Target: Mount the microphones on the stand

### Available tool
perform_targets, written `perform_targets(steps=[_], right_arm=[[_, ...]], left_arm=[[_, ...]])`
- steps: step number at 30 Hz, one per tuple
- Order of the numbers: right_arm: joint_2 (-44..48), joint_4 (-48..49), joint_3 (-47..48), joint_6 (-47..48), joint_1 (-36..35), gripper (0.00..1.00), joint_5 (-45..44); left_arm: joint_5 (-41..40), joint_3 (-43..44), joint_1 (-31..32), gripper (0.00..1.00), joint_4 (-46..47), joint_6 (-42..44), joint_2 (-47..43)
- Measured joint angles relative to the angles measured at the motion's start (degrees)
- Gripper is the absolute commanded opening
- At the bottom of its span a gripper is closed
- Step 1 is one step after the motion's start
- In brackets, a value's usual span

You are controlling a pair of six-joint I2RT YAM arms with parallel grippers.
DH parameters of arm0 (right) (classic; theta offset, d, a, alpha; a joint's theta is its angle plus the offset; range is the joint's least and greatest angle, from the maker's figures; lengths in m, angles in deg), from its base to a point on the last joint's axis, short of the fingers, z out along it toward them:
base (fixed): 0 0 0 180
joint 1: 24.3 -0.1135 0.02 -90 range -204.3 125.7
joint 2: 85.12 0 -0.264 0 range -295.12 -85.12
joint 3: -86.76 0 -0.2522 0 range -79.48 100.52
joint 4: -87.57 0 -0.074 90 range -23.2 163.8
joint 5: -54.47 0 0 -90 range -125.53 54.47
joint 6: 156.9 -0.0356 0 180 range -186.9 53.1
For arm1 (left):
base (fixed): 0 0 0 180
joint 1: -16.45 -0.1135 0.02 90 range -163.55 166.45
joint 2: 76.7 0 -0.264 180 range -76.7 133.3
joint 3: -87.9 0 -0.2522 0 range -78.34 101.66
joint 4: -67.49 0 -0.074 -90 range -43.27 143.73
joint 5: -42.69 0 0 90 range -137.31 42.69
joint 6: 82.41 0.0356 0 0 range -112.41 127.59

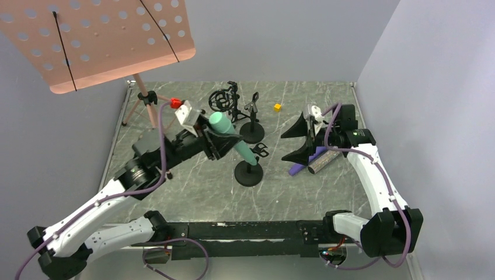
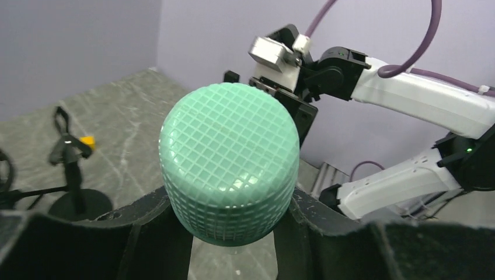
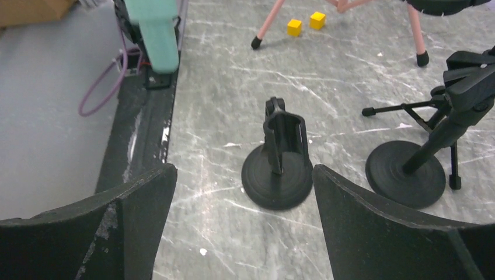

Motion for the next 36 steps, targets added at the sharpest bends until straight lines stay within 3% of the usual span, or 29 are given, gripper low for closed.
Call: perform_targets(steps=[3, 5, 11, 13, 14, 16, 20, 26, 36], right_arm=[[-1.14, -5.18, -0.31, 8.92, 0.0, 0.85, -0.87], [-2.91, -9.22, -0.15, 15.58, -0.22, 0.75, -1.25], [-12.07, -20.44, 6.43, 31.3, -3.85, 0.22, -4.96], [-14.93, -22.73, 8.61, 35.32, -5.16, 0.07, -5.49], [-16.35, -23.78, 9.46, 37.03, -5.81, 0.04, -5.66], [-18.43, -24.98, 10.19, 38.77, -6.95, 0.0, -6.16], [-19.19, -23.23, 10.16, 36.74, -8.24, 0.0, -8.15], [-17.66, -13.16, 8.7, 28.46, -10.32, 0.0, -10.86], [-18.73, -9.25, 8.68, 25.68, -12.39, 0.02, -12.13]], left_arm=[[-3.48, 0.0, 0.0, 0.0, -4.39, 2.95, -3.72], [-5.46, 0.0, 0.0, 0.0, -6.73, 4.5, -5.03], [-9.05, -0.37, 0.0, 0.0, -11.52, 7.67, -6.45], [-9.62, -0.85, 0.0, 0.0, -12.26, 8.33, -6.93], [-9.94, -1.18, 0.0, 0.0, -12.57, 8.55, -7.26], [-10.14, -1.64, 0.0, 0.0, -13.07, 8.87, -7.8], [-10.14, -2.08, 0.0, 0.0, -13.0, 9.2, -8.24], [-10.08, -2.08, 0.0, 0.0, -12.92, 10.25, -8.02], [-9.42, -2.08, 0.0, 0.0, -9.22, 10.38, -4.9]])
